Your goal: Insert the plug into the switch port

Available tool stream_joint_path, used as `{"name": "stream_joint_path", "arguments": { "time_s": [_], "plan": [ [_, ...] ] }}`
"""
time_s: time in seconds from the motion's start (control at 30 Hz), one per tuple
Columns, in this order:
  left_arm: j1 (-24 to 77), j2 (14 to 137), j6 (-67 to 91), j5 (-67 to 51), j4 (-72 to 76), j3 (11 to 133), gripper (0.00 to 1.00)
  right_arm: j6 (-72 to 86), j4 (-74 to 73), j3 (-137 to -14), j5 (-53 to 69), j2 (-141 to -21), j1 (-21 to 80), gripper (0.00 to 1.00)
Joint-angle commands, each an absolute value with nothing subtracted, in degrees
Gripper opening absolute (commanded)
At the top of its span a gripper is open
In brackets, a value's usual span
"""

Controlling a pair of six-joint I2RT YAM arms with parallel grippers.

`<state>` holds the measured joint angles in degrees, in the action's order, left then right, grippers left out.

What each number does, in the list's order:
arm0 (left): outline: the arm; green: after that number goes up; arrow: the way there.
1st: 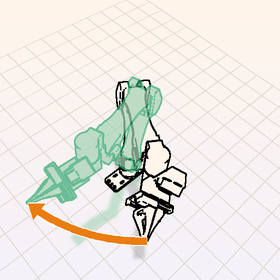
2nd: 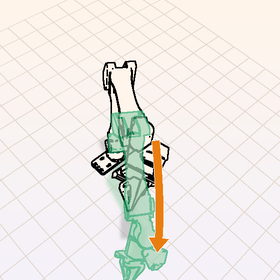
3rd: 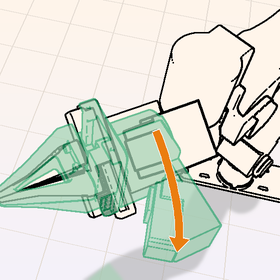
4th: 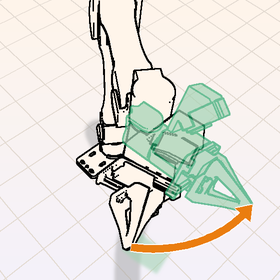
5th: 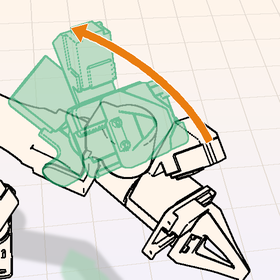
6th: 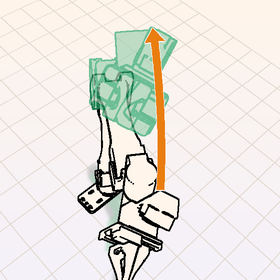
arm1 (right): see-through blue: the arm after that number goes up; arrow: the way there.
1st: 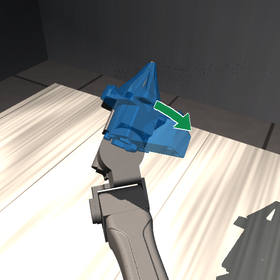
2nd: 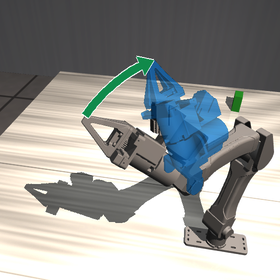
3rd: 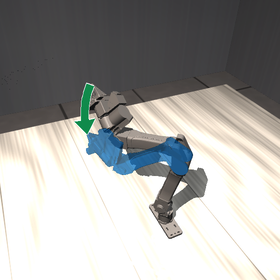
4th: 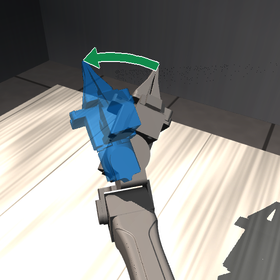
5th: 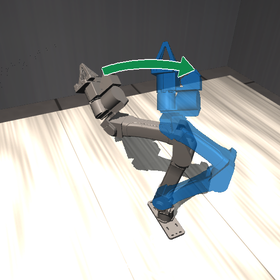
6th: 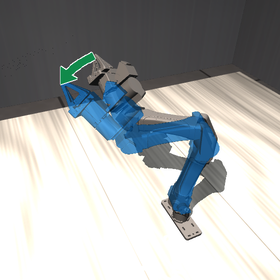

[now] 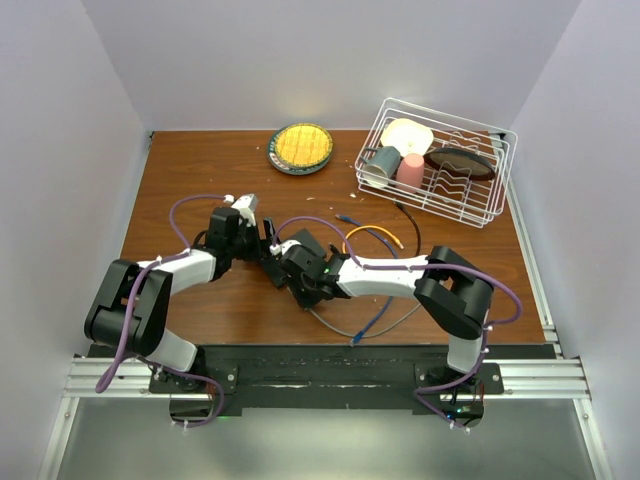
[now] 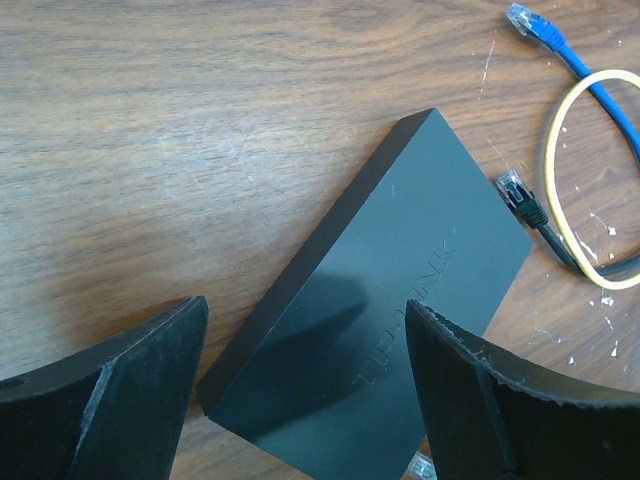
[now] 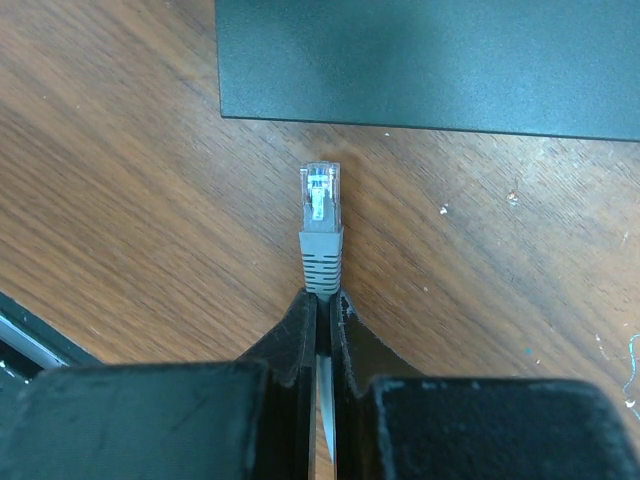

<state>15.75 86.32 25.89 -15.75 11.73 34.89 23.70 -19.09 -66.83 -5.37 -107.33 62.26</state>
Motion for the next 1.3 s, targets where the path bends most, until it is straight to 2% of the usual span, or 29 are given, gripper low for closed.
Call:
{"name": "stream_joint_path", "arguments": {
  "time_s": [0.0, 0.43, 0.6, 0.73, 1.27],
  "plan": [
    [15.4, 84.9, 25.0, -17.1, 13.5, 34.5, 0.85, 24.6, -28.8, -64.2, -7.2, -113.1, 62.5, 0.00],
    [15.4, 85.3, 25.1, -17.8, 14.3, 33.5, 0.84, 25.0, -26.3, -65.8, -9.1, -113.8, 62.6, 0.00],
    [15.4, 84.7, 24.9, -19.2, 14.2, 33.1, 0.74, 25.0, -25.8, -67.7, -9.3, -114.6, 62.6, 0.00],
    [15.4, 84.6, 24.8, -19.4, 14.1, 33.0, 0.71, 25.0, -26.5, -69.1, -9.8, -115.8, 62.5, 0.00],
    [15.4, 84.3, 24.3, -20.7, 13.8, 32.2, 0.70, 26.1, -28.4, -71.2, -12.3, -115.4, 61.9, 0.00]
  ]
}}
